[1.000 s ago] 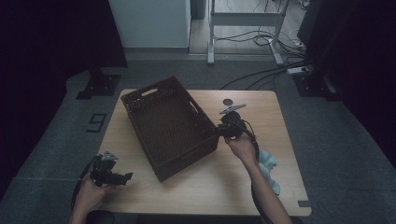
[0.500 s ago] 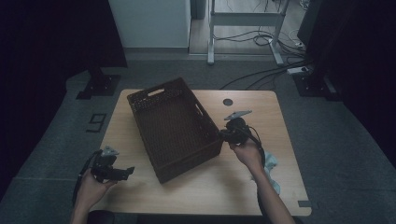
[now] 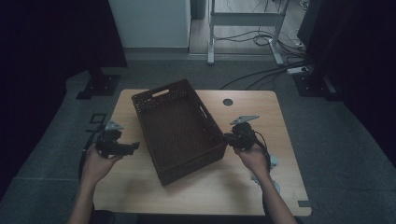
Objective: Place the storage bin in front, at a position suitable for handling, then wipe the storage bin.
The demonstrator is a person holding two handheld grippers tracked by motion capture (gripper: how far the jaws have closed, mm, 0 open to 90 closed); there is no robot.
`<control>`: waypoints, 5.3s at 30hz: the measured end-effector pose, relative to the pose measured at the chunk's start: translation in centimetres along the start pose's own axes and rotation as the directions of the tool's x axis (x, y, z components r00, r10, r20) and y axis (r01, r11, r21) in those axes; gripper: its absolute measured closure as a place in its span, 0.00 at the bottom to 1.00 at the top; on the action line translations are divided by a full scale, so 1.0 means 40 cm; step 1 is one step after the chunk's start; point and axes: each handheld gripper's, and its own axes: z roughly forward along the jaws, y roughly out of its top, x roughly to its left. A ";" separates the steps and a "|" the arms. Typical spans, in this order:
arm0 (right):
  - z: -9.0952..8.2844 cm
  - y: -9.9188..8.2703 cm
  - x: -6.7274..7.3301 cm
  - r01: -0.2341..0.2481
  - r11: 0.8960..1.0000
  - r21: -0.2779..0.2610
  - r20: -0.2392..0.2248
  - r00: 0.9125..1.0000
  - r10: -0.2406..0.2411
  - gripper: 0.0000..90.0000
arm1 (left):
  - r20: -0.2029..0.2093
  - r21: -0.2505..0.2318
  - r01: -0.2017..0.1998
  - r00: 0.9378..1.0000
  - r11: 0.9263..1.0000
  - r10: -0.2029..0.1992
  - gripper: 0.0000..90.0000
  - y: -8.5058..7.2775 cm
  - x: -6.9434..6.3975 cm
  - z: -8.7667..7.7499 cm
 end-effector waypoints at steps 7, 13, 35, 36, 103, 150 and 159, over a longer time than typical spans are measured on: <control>-0.007 -0.005 0.002 0.009 1.000 0.005 0.002 1.000 -0.009 0.88 | 0.017 0.041 -0.028 0.999 0.999 0.027 0.16 0.068 -0.032 0.068; -0.017 -0.015 0.000 0.019 1.000 0.003 -0.007 1.000 -0.019 0.88 | 0.035 0.095 -0.049 0.998 0.994 0.046 0.16 0.076 -0.050 0.124; -0.037 -0.043 -0.011 0.043 0.999 -0.016 -0.056 0.997 -0.044 0.87 | -0.055 0.154 0.003 0.998 0.988 0.006 0.33 0.014 -0.163 0.086; -0.036 -0.043 -0.010 0.046 0.999 -0.014 -0.054 0.997 -0.047 0.87 | -0.060 0.150 0.015 0.998 0.989 -0.006 0.33 0.008 -0.171 0.080; -0.089 -0.359 -0.138 -0.037 0.976 0.214 0.090 0.996 0.018 0.83 | 0.017 0.014 0.008 1.000 1.000 -0.008 0.18 -0.023 -0.113 0.103; -0.071 -0.160 0.043 0.127 0.989 -0.072 -0.029 0.991 -0.130 0.82 | -0.052 0.064 -0.017 0.998 0.998 0.020 0.18 -0.019 -0.149 0.108; -0.060 -0.153 0.054 0.136 0.989 -0.066 -0.037 0.990 -0.139 0.82 | -0.055 0.065 -0.014 0.998 0.998 0.018 0.19 -0.019 -0.151 0.108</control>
